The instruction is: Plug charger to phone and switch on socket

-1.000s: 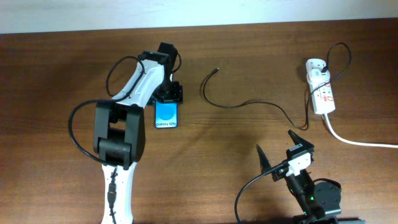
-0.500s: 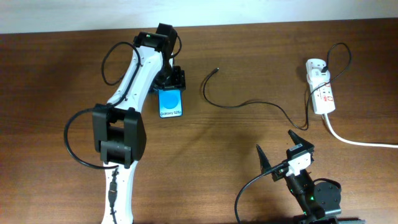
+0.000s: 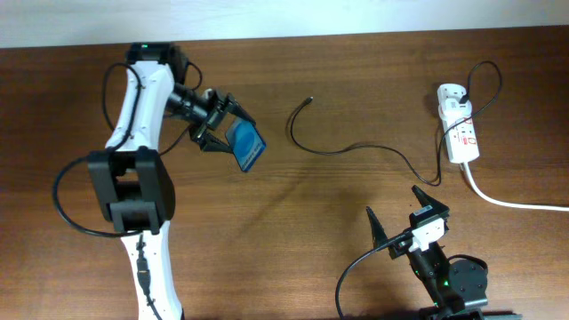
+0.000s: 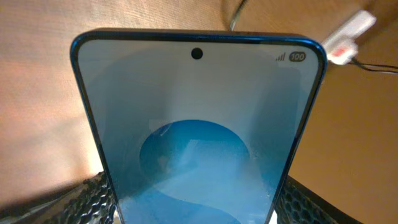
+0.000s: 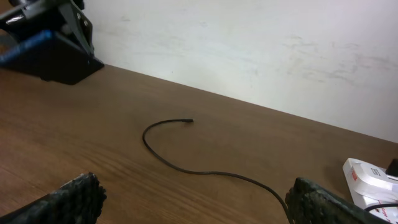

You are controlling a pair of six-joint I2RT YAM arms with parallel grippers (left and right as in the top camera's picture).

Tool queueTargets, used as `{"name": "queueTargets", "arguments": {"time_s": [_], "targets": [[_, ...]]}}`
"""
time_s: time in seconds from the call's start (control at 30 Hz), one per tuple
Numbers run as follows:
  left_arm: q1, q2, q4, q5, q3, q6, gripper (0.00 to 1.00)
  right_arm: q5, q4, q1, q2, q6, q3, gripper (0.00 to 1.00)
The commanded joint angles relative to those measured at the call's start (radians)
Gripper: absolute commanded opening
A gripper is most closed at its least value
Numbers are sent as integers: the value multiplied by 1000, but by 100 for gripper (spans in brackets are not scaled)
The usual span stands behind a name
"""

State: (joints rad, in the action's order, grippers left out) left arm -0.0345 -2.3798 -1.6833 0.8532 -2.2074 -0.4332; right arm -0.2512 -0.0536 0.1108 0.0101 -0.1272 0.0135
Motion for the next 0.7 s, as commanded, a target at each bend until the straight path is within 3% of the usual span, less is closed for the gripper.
{"name": "queueTargets", "arguments": {"time_s": [0.0,0.1,0.27,0.5,0.57,0.63,0.67], "targets": [[27,7,-5,208,-19,-79,0,1,-2,-6,-6,4,-8,98],[27,7,-6,319,-19,-151,0,1,-2,-6,-6,4,-8,98],[27,7,-5,471,-19,-151,0,1,-2,-6,-6,4,-8,98],[27,7,-5,468,-19,-150,0,-2,2,-6,-6,65,-8,98],[27,7,-5,468,-19,-150,0,3,2,-7,-6,165,-8,98],[27,7,-5,468,-19,-150,0,60,1,-7,-6,468,-8,98],[27,7,-5,468,-19,-150,0,66,-2,-7,-6,546,-5,98]]}}
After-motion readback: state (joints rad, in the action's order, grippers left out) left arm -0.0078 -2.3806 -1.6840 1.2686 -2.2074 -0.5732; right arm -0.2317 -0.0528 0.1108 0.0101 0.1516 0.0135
